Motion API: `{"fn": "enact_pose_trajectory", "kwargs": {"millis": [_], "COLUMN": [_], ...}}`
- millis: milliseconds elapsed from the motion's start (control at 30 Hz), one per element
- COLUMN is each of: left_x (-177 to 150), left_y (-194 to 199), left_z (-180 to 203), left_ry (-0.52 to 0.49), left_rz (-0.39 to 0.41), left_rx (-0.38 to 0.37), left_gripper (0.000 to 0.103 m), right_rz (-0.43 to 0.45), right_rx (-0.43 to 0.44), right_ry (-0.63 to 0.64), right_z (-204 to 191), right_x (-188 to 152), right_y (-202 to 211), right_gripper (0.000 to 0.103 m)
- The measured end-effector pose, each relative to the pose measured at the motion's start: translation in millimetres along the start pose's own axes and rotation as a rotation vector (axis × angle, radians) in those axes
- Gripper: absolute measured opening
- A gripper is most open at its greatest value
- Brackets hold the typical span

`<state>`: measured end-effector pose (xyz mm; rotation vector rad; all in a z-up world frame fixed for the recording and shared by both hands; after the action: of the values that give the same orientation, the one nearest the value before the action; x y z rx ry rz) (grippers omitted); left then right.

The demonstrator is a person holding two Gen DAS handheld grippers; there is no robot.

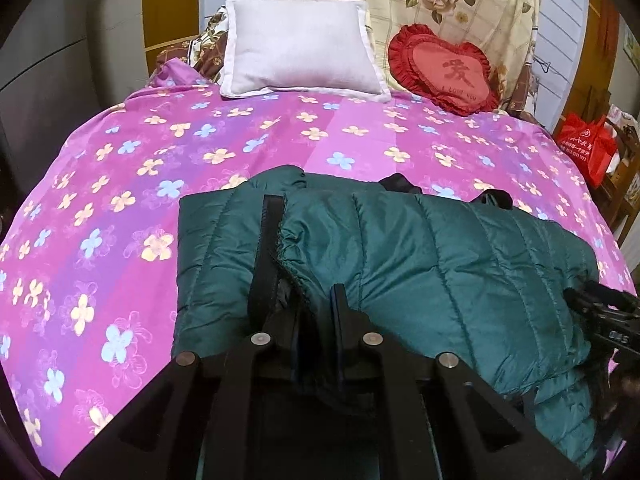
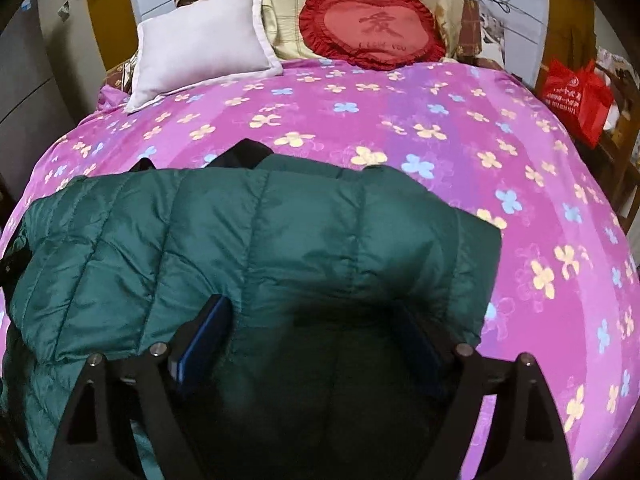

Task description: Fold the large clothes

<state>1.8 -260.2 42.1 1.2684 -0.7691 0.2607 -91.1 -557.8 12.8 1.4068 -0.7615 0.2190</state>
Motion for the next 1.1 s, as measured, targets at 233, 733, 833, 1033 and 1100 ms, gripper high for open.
{"fn": "enact_pose_trajectory", "kwargs": {"millis": [233,733,833,1033,1100], "left_x": [0,-6,-6,-8,-9], "left_y": [-3,-18,-18,-20,-19], "left_z": [1,8,8,8,6], "left_ry": [0.003,-0.036,-0.035,-0.029,-0.011], "left_rz": [-0.007,-0.026,-0.026,-0.008,0.007], "left_rx": [0.011,0.056,0.056,0.064,0.057], "left_gripper": [0.02,0.026,0.026,0.026,0.028], "right_rz": [0.086,-0.014,0.041,0.001,-0.036], "right_rx": [0.057,-0.009,0.013,0.044,0.085], "right_ry": [0.01,0.061,0.053,-0.059,-0.12], "right_z": [-7,-26,-16,21,28], "right_x": [-6,-15,-17,-33,-42], "right_y": [49,20,48,38,18], "right_gripper": [0.087,0.088,0.088,0.088,0.089]}}
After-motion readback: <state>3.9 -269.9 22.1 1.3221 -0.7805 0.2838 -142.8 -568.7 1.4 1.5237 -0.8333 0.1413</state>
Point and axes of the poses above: each gripper's, at about its wrist camera, not at the fingertips, and y roughly against the way its jaws point, z to its right, x to its top, the point moved 3 cm from there along -y, roughly the way its jaws point
